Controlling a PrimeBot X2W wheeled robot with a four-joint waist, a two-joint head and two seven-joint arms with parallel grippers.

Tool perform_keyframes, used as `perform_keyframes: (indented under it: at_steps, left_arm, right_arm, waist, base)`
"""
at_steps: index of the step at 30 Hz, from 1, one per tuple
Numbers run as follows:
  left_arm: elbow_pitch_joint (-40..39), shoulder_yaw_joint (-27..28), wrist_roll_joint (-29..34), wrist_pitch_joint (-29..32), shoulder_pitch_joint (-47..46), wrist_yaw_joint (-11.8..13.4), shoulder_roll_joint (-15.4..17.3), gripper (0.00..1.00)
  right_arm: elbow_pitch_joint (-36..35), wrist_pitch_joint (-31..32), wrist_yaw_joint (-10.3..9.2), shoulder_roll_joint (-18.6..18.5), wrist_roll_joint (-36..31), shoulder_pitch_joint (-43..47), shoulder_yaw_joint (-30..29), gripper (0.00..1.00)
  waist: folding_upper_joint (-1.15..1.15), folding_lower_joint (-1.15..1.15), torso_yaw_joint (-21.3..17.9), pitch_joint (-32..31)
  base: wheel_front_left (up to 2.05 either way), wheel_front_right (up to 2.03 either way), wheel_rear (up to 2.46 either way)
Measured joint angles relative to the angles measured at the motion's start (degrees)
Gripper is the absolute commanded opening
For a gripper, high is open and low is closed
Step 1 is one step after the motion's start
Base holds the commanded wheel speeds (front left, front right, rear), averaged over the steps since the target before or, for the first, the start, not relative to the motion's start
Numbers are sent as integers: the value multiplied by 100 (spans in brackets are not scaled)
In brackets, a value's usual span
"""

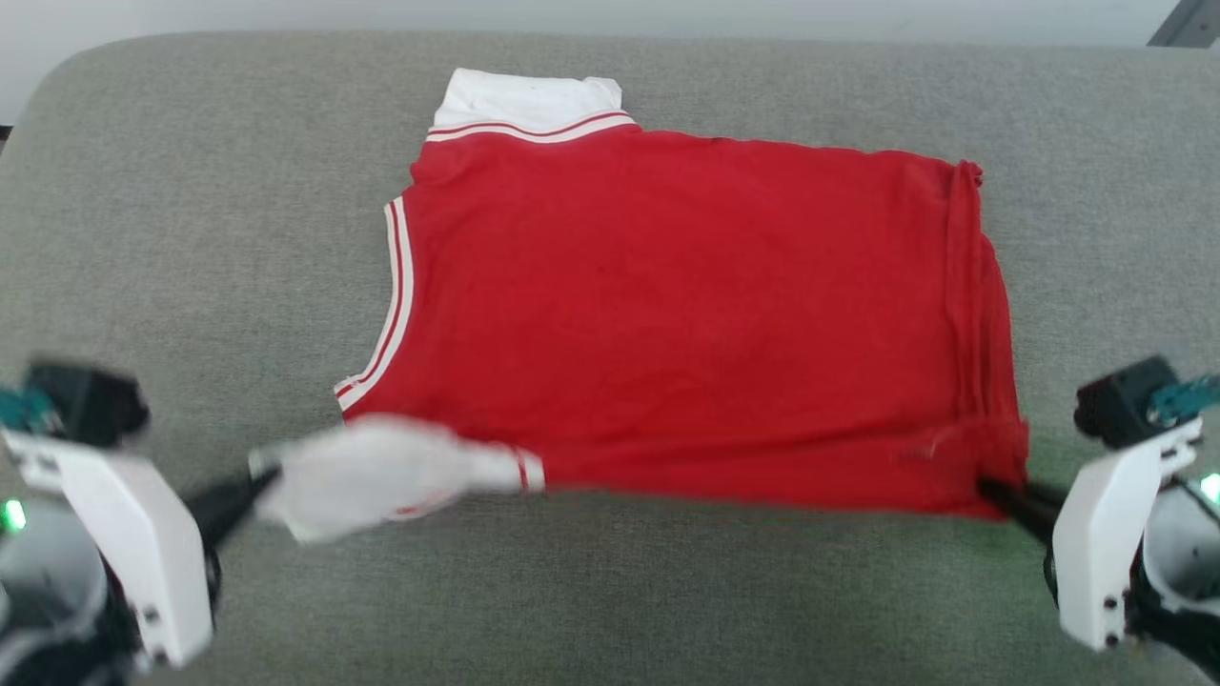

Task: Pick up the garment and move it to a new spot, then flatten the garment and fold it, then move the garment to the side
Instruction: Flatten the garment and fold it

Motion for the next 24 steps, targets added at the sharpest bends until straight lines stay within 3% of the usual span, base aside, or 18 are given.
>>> perform_keyframes:
  at_steps: [4, 7, 13, 24]
  left_arm:
    - [215, 197, 499, 243, -600, -164, -36, 0]
    - [600, 281, 776, 470, -1037, -315, -300, 0]
    - [1975, 281, 1132, 792, -1797, -854, -1144, 0]
    - [4878, -44, 1225, 1125, -2470, -1993, -2791, 0]
  right_arm:
    - [-98, -2, 0, 276, -334, -376, -153, 0]
    - [74, -109, 0, 501, -559, -802, -196, 0]
    - [911, -583, 0, 742, -1049, -1819, 5, 0]
    - [3163, -1335, 1, 1207, -1635, -3127, 267, 0]
  waist:
    - [0, 0, -65, 57]
    - [0, 0, -116, 137]
    - [0, 0, -211, 343]
    - [0, 0, -319, 704]
  base:
    - [0, 0, 0]
    - [0, 0, 0]
    - [0, 0, 0]
    - [0, 0, 0]
